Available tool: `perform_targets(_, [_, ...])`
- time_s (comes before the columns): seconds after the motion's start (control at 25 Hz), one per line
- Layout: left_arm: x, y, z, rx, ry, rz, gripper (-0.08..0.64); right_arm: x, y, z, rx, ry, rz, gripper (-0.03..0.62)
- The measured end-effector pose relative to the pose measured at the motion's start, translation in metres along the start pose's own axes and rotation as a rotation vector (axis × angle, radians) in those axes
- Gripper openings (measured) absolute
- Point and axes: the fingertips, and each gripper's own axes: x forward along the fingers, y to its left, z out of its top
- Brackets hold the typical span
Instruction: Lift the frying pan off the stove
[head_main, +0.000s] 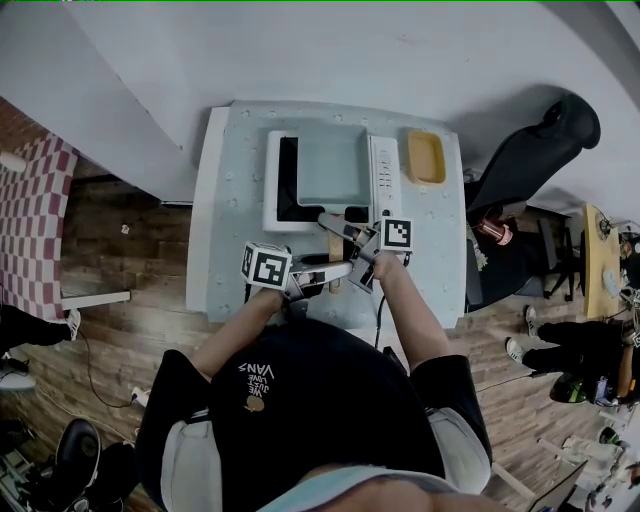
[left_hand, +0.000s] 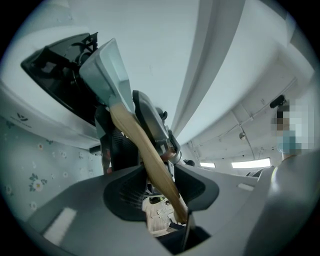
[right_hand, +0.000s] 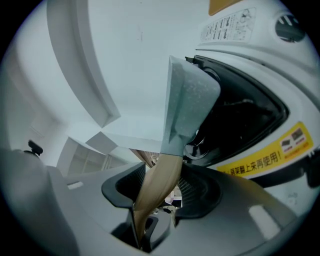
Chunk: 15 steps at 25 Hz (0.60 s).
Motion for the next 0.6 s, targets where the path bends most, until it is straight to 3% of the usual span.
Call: perform_targets(0.6, [-0.010, -0.009, -0.011, 0.033, 0.035, -0.002, 0.161, -0.008, 0.008, -0.008, -0.044, -0.115, 0.035, 0.204])
